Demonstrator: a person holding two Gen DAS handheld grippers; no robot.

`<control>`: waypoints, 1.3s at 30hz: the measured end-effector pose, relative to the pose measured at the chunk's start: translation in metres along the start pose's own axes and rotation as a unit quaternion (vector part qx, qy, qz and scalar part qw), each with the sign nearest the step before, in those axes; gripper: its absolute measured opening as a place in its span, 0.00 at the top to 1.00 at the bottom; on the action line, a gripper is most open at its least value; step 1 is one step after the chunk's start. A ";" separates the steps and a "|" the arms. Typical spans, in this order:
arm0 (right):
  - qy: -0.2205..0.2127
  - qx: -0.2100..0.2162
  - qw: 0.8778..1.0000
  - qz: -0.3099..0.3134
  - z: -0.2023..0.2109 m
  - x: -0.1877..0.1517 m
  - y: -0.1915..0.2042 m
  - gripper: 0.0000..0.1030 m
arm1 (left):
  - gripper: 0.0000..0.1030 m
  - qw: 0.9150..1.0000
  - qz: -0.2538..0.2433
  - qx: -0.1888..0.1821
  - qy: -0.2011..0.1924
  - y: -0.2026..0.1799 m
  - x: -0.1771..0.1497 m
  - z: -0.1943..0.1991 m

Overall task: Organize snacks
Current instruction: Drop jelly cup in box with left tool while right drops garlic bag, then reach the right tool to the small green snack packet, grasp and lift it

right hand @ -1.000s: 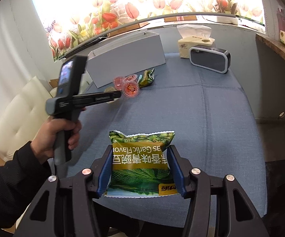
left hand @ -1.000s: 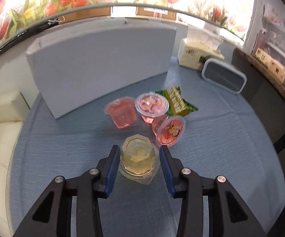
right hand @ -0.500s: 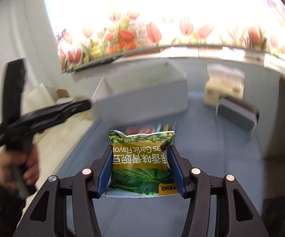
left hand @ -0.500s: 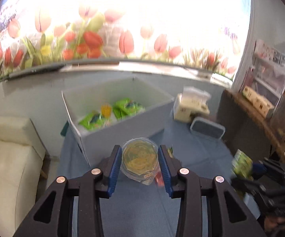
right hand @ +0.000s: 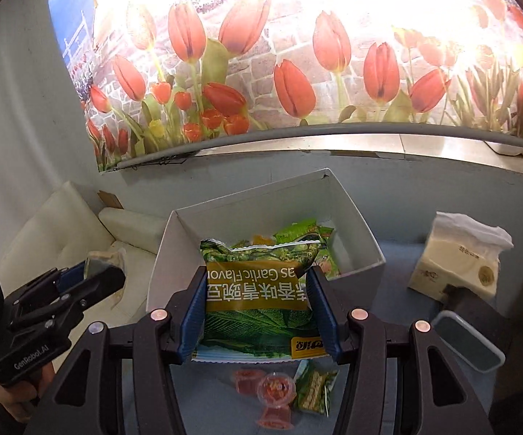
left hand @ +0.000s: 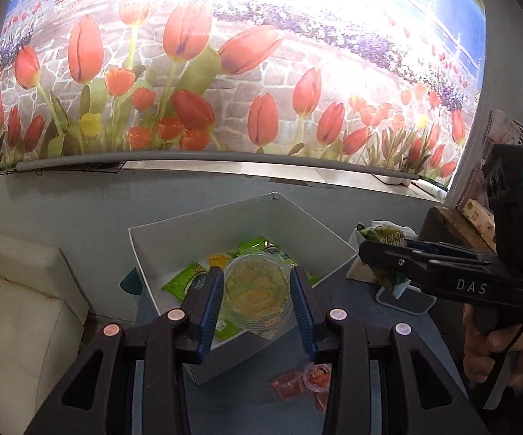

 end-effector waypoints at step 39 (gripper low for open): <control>0.067 -0.079 0.993 -0.063 -0.029 -0.098 -0.077 0.17 | 0.00 0.998 -0.062 -0.004 0.029 -0.008 -0.082 0.006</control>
Point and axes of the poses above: each gripper's, at about its wrist camera, not at the fingertips, and z roughly against the way its jaws point, y to its left, x to its top, the point moved 1 cm from there along -z, roughly the way its jaws point, and after that the axes turned 10 degrees about x, right-handed, at the moved point
